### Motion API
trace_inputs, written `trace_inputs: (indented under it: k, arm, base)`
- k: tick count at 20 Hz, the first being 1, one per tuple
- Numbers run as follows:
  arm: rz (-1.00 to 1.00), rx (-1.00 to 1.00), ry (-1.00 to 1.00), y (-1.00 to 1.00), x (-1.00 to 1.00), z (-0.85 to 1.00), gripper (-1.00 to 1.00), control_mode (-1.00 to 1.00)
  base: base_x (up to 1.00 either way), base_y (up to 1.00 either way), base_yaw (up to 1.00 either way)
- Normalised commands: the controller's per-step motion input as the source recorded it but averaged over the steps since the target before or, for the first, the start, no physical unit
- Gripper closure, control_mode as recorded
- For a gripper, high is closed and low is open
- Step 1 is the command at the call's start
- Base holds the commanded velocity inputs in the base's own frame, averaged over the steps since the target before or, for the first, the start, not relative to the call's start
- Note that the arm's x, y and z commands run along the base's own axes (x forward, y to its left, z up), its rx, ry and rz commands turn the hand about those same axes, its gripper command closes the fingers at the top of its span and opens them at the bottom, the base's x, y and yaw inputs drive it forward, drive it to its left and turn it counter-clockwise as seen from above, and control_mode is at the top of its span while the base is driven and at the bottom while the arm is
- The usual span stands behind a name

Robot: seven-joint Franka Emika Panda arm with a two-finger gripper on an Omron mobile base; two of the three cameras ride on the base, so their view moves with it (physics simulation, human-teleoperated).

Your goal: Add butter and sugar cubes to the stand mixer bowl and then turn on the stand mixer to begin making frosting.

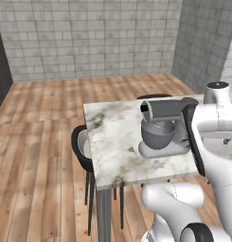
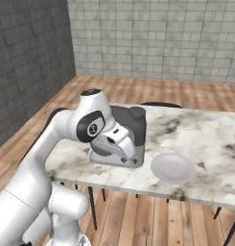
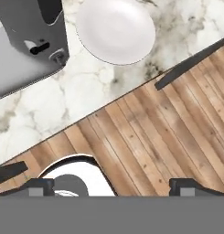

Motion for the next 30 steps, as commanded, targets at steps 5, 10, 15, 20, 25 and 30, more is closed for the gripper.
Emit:
trace_inputs:
  k: [5,10,15,20,25,30]
  arm:
    - [0.41,0.0,0.08,0.0,0.0,-0.74,-1.0,-1.0]
    - [0.42,0.01,0.0,0.0,0.33,-0.66,-1.0,-1.0]
    - [0.37,0.01,0.0,-0.01,0.48,-0.45,-1.0,-1.0]
    - [0.22,0.0,-0.01,-0.05,0.53,-0.17,-1.0,-1.0]
    - [0.04,0.0,-0.02,-0.06,0.43,0.0,-1.0,-1.0]
    - [-0.01,0.0,-0.01,-0.12,0.06,-0.01,-1.0,-1.0]
  base:
    - [0.0,0.0,0.0]
    - [0.0,0.0,0.0]
    - [0.0,0.0,0.0]
    - [0.0,0.0,0.0]
    - [0.0,0.0,0.0]
    - [0.0,0.0,0.0]
